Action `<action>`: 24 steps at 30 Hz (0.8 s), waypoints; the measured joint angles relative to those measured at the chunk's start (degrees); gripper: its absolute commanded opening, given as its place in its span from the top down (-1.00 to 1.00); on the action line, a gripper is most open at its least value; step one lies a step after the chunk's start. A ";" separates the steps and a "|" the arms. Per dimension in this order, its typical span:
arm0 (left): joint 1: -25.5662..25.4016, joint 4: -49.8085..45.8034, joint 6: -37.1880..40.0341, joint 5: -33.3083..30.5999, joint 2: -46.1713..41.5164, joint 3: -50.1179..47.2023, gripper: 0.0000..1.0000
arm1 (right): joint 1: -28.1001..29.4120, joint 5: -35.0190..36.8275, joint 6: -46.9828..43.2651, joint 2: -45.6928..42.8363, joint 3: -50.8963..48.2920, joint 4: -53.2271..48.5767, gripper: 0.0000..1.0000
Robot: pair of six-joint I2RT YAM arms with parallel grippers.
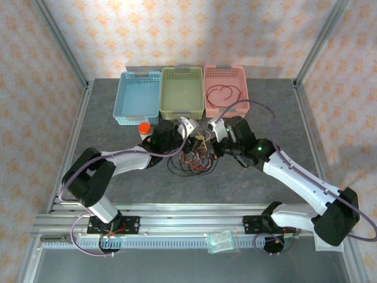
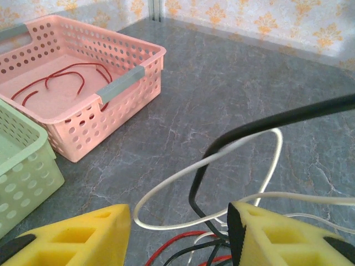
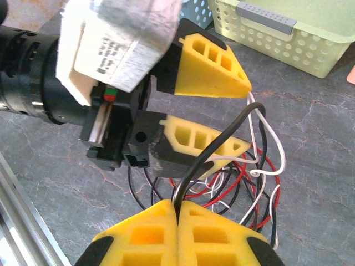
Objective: Untangle the cables
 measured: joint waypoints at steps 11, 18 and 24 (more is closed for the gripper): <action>1.84 -0.09 1.27 4.35 3.13 2.40 0.04 | 0.00 -0.15 0.00 -0.90 0.00 -1.18 1.00; 3.52 -1.44 2.36 8.35 4.85 5.86 0.02 | 0.00 -0.26 0.02 -0.90 0.00 -1.25 1.00; 5.29 -6.16 5.44 13.86 5.81 8.22 0.03 | 0.00 -0.66 0.00 -0.90 0.00 -1.25 1.00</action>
